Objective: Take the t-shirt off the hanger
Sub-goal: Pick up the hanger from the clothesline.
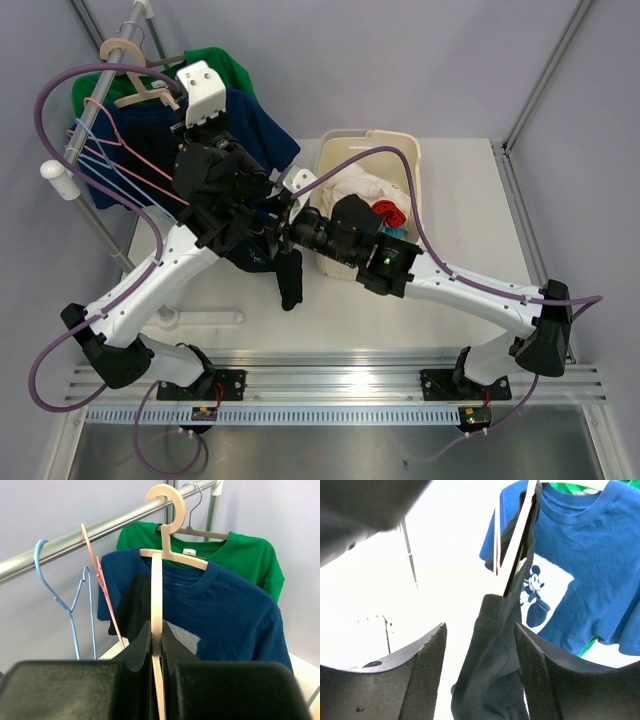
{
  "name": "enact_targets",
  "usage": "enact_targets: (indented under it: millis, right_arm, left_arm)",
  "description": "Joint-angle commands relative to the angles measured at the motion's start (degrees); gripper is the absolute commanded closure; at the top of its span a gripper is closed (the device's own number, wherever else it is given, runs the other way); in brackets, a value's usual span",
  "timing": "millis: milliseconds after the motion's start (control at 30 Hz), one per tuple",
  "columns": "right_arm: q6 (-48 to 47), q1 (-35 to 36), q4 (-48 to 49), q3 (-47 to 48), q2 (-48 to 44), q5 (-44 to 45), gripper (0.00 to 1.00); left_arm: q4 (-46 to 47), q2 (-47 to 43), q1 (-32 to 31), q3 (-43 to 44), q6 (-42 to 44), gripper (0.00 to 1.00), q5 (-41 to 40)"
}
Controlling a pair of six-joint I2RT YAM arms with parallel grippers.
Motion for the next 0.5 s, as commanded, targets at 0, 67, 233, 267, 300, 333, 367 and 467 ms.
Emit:
enact_targets:
  millis: [0,67,233,267,300,333,367,467]
  right_arm:
    - [2.39,-0.46,6.83,-1.80,-3.19,0.91,0.35]
    - [2.56,-0.46,6.84,-1.98,-2.75,1.52,0.33]
    - [1.77,-0.55,6.49,-0.32,0.05,3.28,0.47]
    - [1.86,-0.55,6.40,0.47,0.58,3.80,0.53]
    - [1.95,-0.55,6.57,0.65,1.11,3.98,0.56]
    - [2.12,-0.55,6.83,0.91,1.99,3.98,0.58]
    - [2.38,-0.55,6.92,1.35,2.43,3.98,0.62]
    - [3.26,-0.46,7.10,1.62,3.40,3.63,0.66]
  left_arm:
    - [0.65,-1.48,-0.48,1.05,-3.58,1.00,-0.41]
    - [-0.23,-1.66,-0.48,1.14,-4.29,1.00,-0.76]
    - [-2.77,-2.54,-0.83,0.96,-7.19,1.00,-1.03]
    - [-3.31,-2.63,-0.91,1.05,-8.50,1.00,-1.12]
    - [-3.92,-2.63,-1.09,1.05,-9.12,1.00,-1.12]
    - [-4.97,-2.63,-1.26,1.23,-9.74,1.00,-1.12]
    - [-5.16,-2.45,-1.44,1.40,-10.26,1.00,-1.03]
    - [-5.25,-2.01,-1.53,1.84,-10.09,1.00,-1.12]
